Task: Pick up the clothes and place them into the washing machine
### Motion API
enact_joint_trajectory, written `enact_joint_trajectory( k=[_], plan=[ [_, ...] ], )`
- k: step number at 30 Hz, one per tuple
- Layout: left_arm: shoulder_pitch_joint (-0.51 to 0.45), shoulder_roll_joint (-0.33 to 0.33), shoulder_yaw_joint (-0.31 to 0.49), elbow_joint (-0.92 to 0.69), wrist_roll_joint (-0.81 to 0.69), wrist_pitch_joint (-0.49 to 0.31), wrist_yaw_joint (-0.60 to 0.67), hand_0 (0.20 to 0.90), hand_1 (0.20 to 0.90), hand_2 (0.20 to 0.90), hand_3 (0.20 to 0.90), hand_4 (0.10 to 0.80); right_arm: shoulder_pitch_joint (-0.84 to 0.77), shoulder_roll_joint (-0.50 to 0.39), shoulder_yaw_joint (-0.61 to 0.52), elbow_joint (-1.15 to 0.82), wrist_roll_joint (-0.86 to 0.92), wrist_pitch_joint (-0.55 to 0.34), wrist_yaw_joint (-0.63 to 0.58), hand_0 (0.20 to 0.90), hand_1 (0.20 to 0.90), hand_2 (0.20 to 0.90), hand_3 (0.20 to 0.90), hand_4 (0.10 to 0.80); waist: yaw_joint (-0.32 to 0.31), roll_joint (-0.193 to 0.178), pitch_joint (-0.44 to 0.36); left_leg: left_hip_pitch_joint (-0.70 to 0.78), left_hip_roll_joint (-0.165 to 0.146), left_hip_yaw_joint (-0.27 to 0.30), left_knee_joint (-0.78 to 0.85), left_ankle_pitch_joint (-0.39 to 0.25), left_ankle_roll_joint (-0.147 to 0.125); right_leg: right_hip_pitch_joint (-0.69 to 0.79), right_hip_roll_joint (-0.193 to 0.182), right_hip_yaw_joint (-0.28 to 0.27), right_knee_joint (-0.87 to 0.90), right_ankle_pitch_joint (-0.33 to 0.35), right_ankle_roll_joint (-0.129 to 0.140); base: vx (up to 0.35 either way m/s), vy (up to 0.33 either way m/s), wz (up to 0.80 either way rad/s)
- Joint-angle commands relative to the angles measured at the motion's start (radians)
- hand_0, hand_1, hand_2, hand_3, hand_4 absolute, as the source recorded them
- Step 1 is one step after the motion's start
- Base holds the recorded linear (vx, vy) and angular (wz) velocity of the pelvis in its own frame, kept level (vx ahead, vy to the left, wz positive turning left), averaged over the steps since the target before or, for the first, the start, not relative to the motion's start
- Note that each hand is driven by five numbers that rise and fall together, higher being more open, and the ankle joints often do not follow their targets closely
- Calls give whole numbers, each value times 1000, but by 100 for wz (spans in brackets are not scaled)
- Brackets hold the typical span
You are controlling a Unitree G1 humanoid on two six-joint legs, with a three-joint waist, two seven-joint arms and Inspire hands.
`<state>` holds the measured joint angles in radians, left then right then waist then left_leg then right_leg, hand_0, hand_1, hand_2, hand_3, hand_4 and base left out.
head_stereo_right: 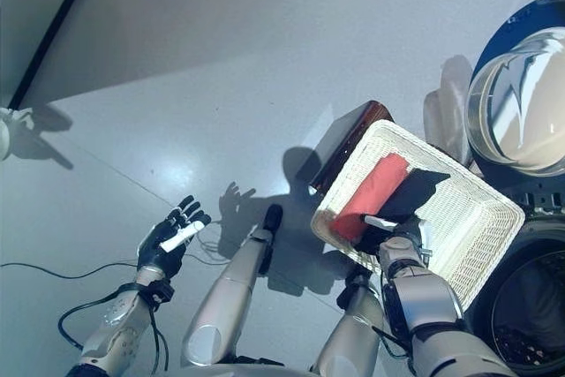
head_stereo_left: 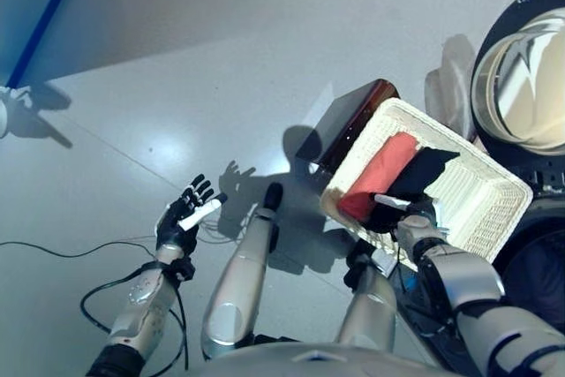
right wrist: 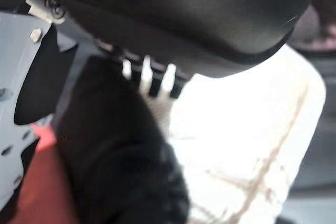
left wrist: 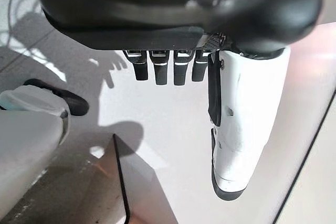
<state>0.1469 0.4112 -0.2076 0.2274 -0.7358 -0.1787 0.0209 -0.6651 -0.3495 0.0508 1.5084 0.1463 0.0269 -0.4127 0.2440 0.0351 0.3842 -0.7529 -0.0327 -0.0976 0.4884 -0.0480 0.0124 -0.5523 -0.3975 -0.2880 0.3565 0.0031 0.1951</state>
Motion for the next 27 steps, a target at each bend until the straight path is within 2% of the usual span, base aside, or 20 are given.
enact_joint_trajectory(
  k=[1,2,3,10,21,24,25,26,27],
  plan=[
    [47,76,66,-132,31,-41,-5,900,900,900,900,800,74,-14,39,24,-80,75,29,656,656,656,656,625,39,20,-2,-67,45,-42,23,-37,-88,-27,-37,62,91,-31,23,-27,25,-9],
    [52,77,68,-141,32,-39,-4,900,900,900,900,800,73,-17,42,21,-88,78,31,318,318,318,318,384,38,22,-1,-73,50,-39,34,-41,-87,-44,-34,68,107,-40,20,-41,27,-14],
    [56,77,69,-146,32,-38,-3,900,900,900,900,800,69,-24,39,21,-89,80,35,200,200,200,200,300,37,25,2,-83,53,-37,50,-46,-86,-64,-34,76,127,-46,19,-35,14,-16],
    [60,76,62,-144,32,-29,-9,900,900,900,900,800,66,-54,32,23,-101,80,27,200,200,200,200,300,26,42,-2,-107,68,-32,98,-64,-86,-121,-35,103,197,-81,15,-4,-12,-10],
    [58,76,56,-124,29,-43,1,900,900,900,900,800,68,-74,-12,10,-14,34,3,200,200,200,200,300,10,49,-15,-98,79,-17,60,-54,-89,-140,-34,115,182,-73,22,5,-3,-2],
    [55,74,57,-116,29,-51,6,900,900,900,900,800,71,-90,-52,-5,53,6,-10,200,200,200,200,300,2,49,-18,-89,82,-7,46,-51,-90,-138,-34,119,168,-69,24,8,1,-1],
    [53,70,61,-106,30,-57,16,900,900,900,900,800,76,-116,-118,-25,162,-33,-23,200,200,200,200,300,-10,49,-21,-81,87,1,36,-48,-91,-135,-32,124,155,-66,25,-88,26,-5],
    [49,71,60,-100,31,-59,19,900,900,900,900,800,78,-124,-141,-37,207,-54,-28,200,200,200,200,300,-14,51,-16,-87,86,7,20,-8,-87,-142,-33,122,136,-31,17,-82,30,-9],
    [46,70,60,-94,32,-62,23,900,900,900,900,800,79,-137,-181,-57,279,-84,-35,200,200,200,200,300,-20,51,-16,-80,89,13,14,-7,-87,-141,-32,127,130,-27,18,-92,35,-15]
  ],
)
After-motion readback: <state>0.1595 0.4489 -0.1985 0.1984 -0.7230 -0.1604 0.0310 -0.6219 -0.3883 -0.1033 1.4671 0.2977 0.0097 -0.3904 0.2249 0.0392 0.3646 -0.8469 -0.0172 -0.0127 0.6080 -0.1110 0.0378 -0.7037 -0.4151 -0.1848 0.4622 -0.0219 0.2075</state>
